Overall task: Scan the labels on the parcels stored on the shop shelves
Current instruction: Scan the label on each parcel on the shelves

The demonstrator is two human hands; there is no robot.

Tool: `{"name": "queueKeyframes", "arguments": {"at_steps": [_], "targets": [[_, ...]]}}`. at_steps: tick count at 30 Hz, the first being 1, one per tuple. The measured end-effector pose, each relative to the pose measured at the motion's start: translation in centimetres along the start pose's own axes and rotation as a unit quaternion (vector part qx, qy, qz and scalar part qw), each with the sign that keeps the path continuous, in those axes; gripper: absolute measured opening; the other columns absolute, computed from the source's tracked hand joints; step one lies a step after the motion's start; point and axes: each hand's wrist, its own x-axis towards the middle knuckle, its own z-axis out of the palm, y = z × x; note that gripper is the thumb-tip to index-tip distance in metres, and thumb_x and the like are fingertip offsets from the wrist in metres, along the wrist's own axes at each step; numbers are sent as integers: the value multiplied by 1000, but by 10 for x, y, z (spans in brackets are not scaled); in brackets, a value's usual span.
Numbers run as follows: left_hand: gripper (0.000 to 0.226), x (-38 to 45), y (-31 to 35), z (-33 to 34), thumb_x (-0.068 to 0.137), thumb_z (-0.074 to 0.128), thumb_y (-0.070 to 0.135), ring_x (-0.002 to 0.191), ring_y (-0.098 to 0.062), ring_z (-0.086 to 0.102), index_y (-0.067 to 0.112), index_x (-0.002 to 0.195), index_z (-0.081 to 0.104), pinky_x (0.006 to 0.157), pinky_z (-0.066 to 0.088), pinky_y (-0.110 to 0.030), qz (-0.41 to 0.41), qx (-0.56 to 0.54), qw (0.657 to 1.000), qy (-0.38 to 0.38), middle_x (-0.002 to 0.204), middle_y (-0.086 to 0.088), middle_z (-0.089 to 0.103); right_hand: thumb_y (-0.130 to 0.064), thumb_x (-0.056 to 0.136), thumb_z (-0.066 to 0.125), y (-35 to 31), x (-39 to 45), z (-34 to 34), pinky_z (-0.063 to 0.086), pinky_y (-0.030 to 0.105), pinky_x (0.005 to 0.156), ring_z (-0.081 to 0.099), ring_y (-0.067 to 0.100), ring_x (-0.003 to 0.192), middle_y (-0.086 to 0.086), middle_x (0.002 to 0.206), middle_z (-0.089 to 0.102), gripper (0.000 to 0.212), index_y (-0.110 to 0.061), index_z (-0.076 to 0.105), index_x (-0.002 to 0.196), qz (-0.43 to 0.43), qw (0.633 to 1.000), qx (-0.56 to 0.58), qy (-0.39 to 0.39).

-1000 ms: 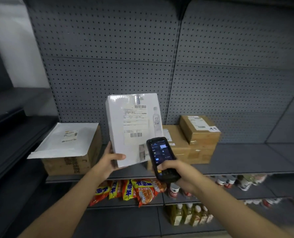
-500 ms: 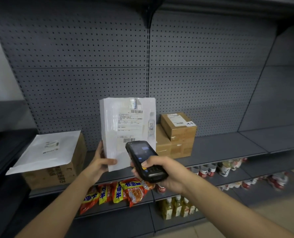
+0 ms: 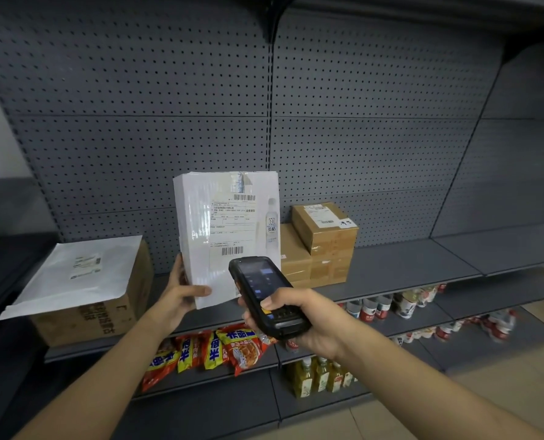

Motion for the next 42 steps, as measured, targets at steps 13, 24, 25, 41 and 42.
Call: {"name": "queueKeyframes", "arguments": {"at_steps": [13,24,25,41,42], "targets": [[109,-3,-3,-12,53,74,-7,122,-31,49,44,139,30,82,54,-51,-4,-7,1000,20,136,-5,48,1,76,60,8,0,9,58,30,77,69,28,91,24,114,64,48,12,54,122,-18,998,48,-19],[120,0,-8,-25,50,79,-5,126,-33,47,43,146,25,92,49,-59,-26,-7,999,17,142,-7,45,3,78,57,12,5,9,59,28,72,70,26,87,22,111,64,45,12,54,122,-17,999,28,-29],[124,-1,-8,-25,47,83,-3,126,-33,47,43,146,25,92,49,-59,-30,-9,999,15,142,-7,45,2,78,57,11,5,8,59,28,71,71,25,86,21,109,65,44,11,55,121,-15,999,17,-28],[87,22,21,-31,58,80,15,120,-36,54,33,136,45,80,56,-53,-59,-34,998,-3,135,-9,54,1,62,76,8,81,-65,50,53,95,66,38,107,21,114,70,69,-11,53,126,-103,964,-90,228],[80,27,23,-31,62,77,14,119,-36,55,31,135,47,81,56,-53,-61,-45,997,1,134,-10,55,-1,57,79,7,85,-71,47,59,97,65,41,107,22,113,70,74,-12,53,126,-114,959,-84,246]]}}
